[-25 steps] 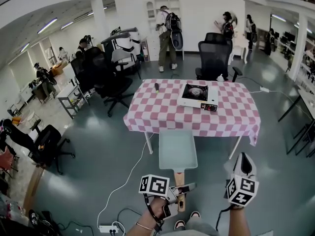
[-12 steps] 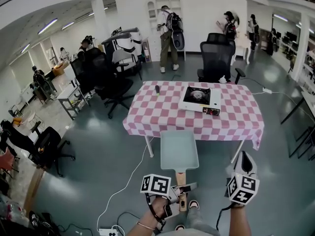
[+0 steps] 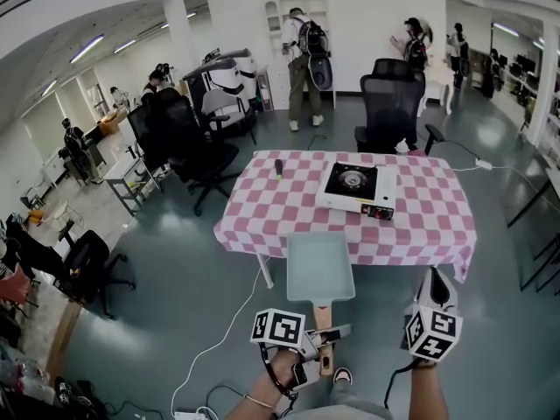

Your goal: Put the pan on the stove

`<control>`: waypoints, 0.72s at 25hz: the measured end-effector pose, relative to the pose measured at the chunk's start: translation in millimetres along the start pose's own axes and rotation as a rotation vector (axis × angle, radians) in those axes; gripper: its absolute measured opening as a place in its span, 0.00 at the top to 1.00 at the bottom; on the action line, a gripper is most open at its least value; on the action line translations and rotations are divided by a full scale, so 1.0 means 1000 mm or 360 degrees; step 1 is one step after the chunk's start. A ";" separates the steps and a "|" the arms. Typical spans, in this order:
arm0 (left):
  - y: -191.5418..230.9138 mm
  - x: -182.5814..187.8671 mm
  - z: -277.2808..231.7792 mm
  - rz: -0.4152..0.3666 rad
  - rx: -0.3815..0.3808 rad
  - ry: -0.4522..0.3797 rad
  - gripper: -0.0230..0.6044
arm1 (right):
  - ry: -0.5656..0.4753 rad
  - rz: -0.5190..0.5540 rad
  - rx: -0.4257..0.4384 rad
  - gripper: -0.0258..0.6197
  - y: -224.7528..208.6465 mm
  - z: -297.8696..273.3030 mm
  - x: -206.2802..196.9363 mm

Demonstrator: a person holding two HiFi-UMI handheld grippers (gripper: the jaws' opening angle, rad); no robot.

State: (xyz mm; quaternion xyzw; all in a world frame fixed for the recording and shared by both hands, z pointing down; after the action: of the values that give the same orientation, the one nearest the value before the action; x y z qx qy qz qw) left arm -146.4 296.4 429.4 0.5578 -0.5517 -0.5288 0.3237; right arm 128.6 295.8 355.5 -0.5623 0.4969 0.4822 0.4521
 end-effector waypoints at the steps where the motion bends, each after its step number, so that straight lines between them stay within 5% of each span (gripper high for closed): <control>1: -0.001 0.006 -0.004 0.0003 0.0003 -0.0004 0.88 | 0.0004 -0.0001 0.0008 0.94 -0.003 -0.008 0.001; 18: -0.002 0.111 -0.076 0.0019 0.0010 -0.0080 0.87 | 0.0025 -0.0011 0.0029 0.94 -0.065 -0.129 0.018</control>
State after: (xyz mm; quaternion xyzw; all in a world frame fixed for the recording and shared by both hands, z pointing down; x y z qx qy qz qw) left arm -92.3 173.7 419.8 0.5420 -0.5647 -0.5391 0.3111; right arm 205.8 172.7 355.7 -0.5636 0.5029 0.4717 0.4550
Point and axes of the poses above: the fingertips, and each gripper's own axes: z backward along the fingers, y to its left, x out of its top, the point moved 10 cm from there along z, backward along the fingers, and after that the axes turned 1 degree about z, right-handed, at the moved point
